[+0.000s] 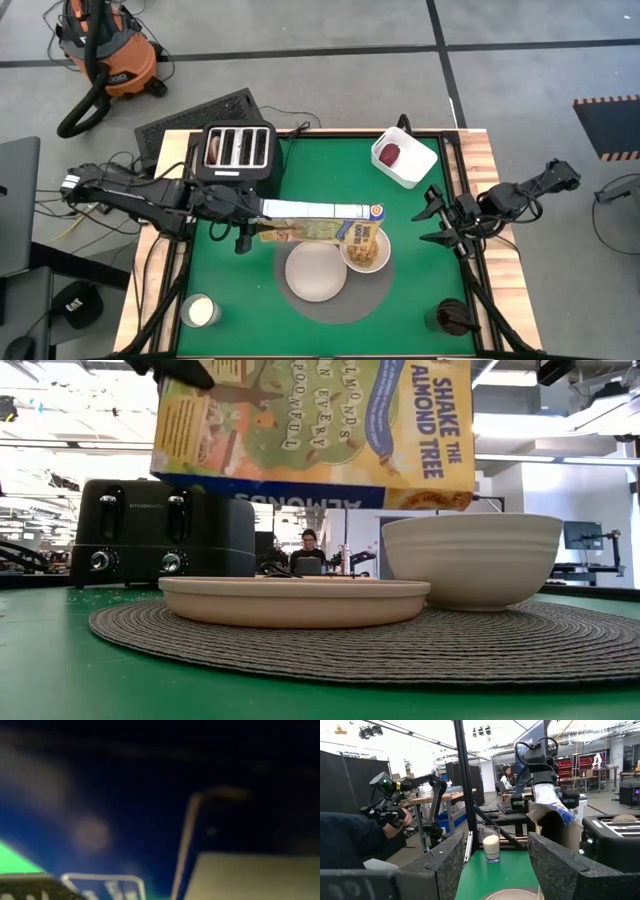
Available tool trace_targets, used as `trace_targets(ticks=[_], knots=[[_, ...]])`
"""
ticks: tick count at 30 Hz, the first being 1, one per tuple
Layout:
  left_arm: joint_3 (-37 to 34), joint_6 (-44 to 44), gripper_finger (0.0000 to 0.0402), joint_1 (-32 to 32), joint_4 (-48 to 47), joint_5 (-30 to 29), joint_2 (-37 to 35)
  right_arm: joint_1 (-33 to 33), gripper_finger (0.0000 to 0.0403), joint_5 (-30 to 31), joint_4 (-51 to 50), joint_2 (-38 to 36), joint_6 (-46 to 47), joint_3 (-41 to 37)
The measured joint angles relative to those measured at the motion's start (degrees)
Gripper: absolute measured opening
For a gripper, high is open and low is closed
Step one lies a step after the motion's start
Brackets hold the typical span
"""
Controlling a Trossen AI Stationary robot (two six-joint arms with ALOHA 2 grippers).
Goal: Arrange a breakfast setting
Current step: Pour the cereal into the white bowl
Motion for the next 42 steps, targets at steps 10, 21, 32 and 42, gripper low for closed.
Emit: trace_targets(ticks=[10,21,32,42], knots=[[-0.7,1.6,0.0142,0.0,2.8,-0.2,-0.8,0.0,0.0244,0.0,-0.4,0.0,0.0,0.0],[-0.7,4.5,0.0142,0.0,6.7,-0.5,-0.3,0.0,0.0244,0.0,-0.6,0.0,-0.8,0.0],[-11.9,3.6,0.0142,0.0,16.9,-0.1,-4.6,0.0,0.0244,0.0,-0.4,0.0,-0.9,0.0],[-21.7,3.7,0.0141,0.0,28.3,-1.3,-13.1,0.0,0.0244,0.0,-0.1,0.0,-1.4,0.0]])
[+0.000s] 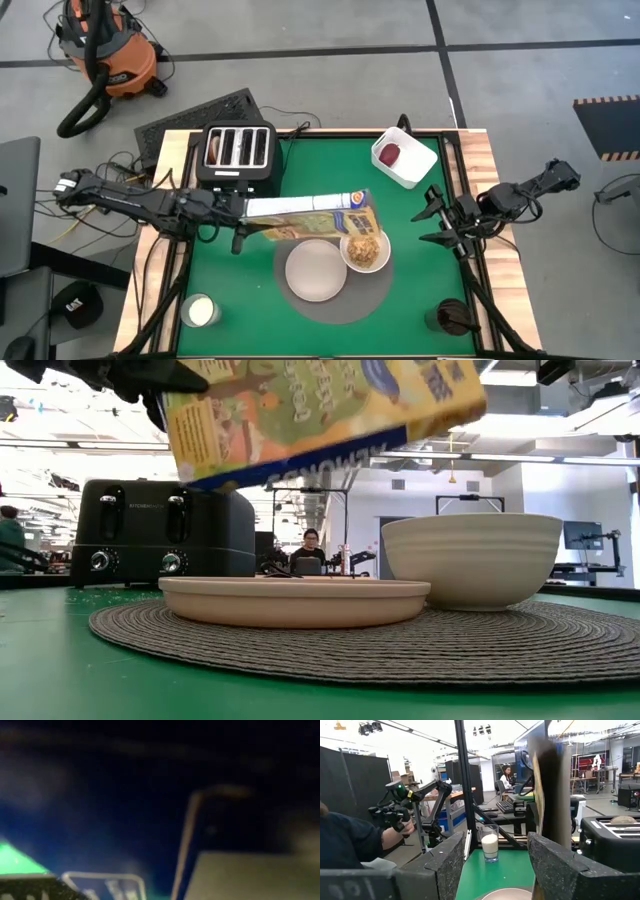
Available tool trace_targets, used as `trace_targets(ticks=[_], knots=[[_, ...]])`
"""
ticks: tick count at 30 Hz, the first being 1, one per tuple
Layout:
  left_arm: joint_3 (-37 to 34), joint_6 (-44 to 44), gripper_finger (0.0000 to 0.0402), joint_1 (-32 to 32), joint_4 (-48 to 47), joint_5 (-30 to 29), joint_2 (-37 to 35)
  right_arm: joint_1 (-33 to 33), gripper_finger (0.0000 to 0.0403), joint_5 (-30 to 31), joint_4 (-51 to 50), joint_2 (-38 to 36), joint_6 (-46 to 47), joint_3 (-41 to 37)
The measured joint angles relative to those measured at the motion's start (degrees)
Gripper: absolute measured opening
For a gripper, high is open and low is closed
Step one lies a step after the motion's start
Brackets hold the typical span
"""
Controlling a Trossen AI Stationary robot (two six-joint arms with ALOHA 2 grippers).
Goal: Arrange a breakfast setting
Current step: Pour the cereal into the white bowl
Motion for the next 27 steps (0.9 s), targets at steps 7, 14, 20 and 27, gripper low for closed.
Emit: trace_targets(ticks=[7,14,20,27], knots=[[-4.3,2.1,0.0141,0.4,10.4,0.0,-2.1,0.0,0.0244,0.0,3.1,0.0,-2.0,0.0],[-4.3,3.1,0.0141,1.6,18.5,-0.1,-2.1,-0.8,0.0244,2.9,3.5,0.1,-2.1,0.0],[-4.3,3.1,0.0141,2.6,25.4,0.0,-1.0,-3.2,0.0244,3.9,3.5,3.0,-2.1,0.0],[-4.3,4.7,0.0141,2.7,36.0,0.0,4.7,-7.0,0.0249,4.3,7.3,10.7,-5.4,0.0]])
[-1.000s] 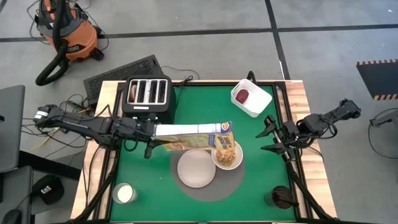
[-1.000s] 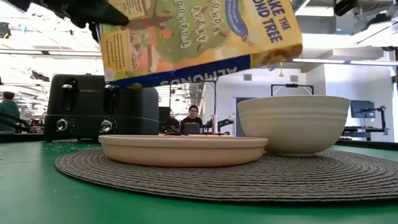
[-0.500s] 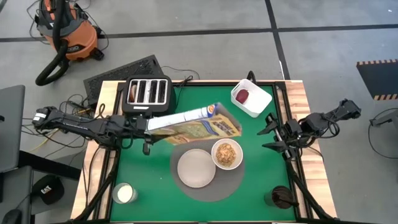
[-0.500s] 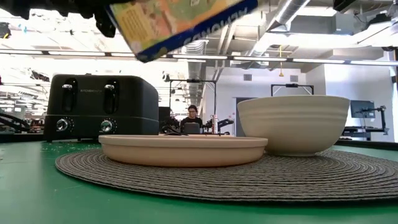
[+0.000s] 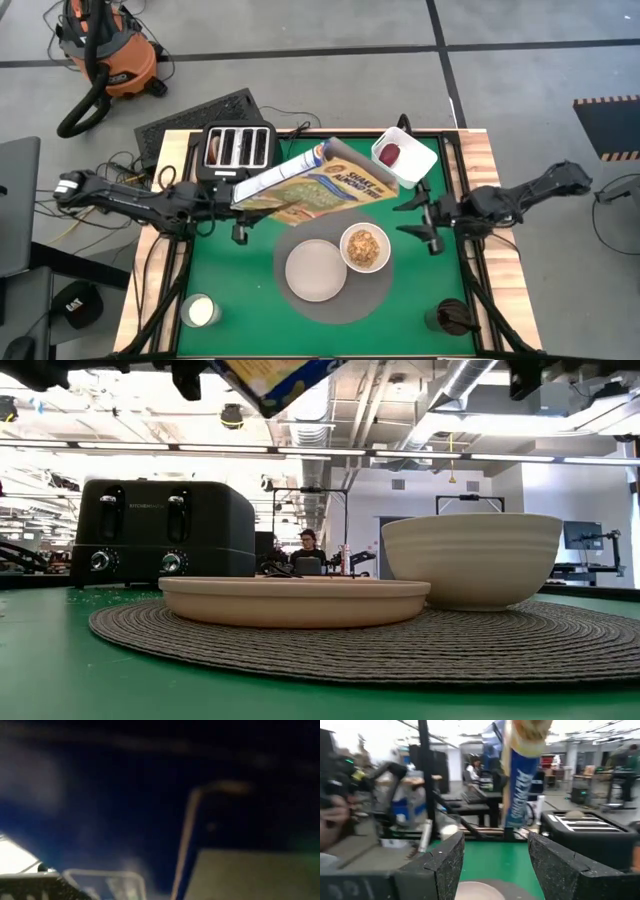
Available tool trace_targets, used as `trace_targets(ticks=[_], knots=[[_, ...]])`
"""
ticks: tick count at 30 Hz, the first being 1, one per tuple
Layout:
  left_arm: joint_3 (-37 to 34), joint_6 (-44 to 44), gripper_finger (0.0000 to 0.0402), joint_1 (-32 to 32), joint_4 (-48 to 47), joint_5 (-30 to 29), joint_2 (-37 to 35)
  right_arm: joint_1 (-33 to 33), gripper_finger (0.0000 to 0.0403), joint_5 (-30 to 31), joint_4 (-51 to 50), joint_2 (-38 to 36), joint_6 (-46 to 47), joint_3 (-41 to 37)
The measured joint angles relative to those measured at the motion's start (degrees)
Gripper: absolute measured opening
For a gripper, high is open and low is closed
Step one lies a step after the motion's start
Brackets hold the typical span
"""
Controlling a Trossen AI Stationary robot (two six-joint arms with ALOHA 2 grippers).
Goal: Arrange a breakfast setting
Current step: Pour the cereal into the white bowl
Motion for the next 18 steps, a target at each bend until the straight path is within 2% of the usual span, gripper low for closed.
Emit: trace_targets(ticks=[7,11,18], knots=[[0.0,0.8,0.0141,0.0,9.3,1.5,6.6,-6.1,0.0283,-1.6,10.9,9.0,-0.6,0.0],[0.0,0.8,0.0141,0.3,12.8,1.3,9.4,-8.0,0.0300,-3.1,22.4,15.3,-3.0,0.0],[0.0,0.2,0.0141,2.3,16.3,1.6,12.2,-9.1,0.0304,-4.5,41.9,24.1,-10.2,0.0]])
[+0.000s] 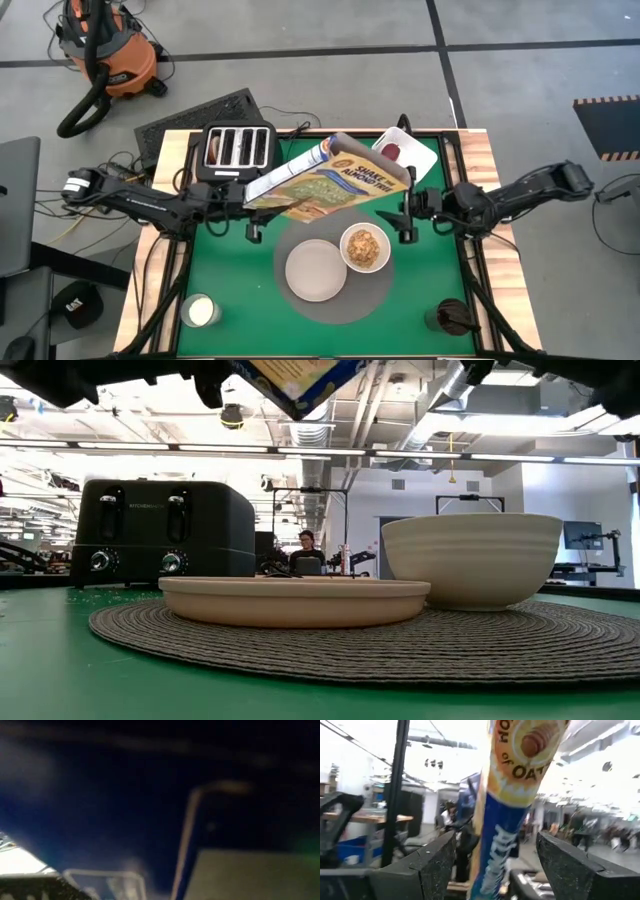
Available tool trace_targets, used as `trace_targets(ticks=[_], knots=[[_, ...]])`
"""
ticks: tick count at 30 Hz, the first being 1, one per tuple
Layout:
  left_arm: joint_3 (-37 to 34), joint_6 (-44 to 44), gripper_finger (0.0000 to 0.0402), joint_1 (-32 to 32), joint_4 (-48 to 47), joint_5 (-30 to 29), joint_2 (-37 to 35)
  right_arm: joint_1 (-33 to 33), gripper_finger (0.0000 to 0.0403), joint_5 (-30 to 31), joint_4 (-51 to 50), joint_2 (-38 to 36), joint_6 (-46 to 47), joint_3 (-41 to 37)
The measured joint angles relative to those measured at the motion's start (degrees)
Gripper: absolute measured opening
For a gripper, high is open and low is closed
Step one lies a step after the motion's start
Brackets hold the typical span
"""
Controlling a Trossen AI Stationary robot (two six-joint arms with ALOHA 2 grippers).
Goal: Arrange a breakfast setting
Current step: Pour the cereal into the white bowl
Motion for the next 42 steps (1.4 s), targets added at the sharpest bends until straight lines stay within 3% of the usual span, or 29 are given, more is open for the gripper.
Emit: trace_targets(ticks=[10,14,17,23,25,29,32,38,42], knots=[[0.0,-0.5,0.0141,1.6,0.6,2.1,1.0,-2.3,0.0303,-1.6,3.6,5.8,-2.1,5.3],[0.0,-0.3,0.0141,1.6,0.5,2.0,1.0,-2.3,0.0280,-1.6,3.1,7.2,-3.5,7.7],[0.0,-0.5,0.0141,1.6,-0.4,2.0,1.0,-2.3,0.0233,-1.6,2.5,7.9,-3.6,8.9],[0.1,-0.9,0.0141,1.6,-2.6,1.7,0.9,-2.3,0.0076,-1.6,1.4,8.0,-4.9,9.3],[0.1,-1.8,0.0142,1.6,-2.7,1.9,0.9,-2.3,0.0041,-1.5,1.3,8.0,-5.6,9.3],[0.1,-3.4,0.0157,1.6,-3.7,1.4,0.6,-2.6,0.0041,-0.2,1.2,8.0,-5.7,9.3],[0.1,-6.1,0.0193,1.6,-7.0,1.1,-0.6,-2.6,0.0042,2.1,0.8,7.8,-5.9,9.3],[0.8,-6.2,0.0281,1.6,-22.3,0.2,-8.7,-4.1,0.0042,2.9,0.5,7.4,-5.9,9.3],[0.8,-6.8,0.0308,1.6,-33.6,-3.2,-16.3,-6.2,0.0042,3.5,-0.6,7.4,-5.9,9.7]])
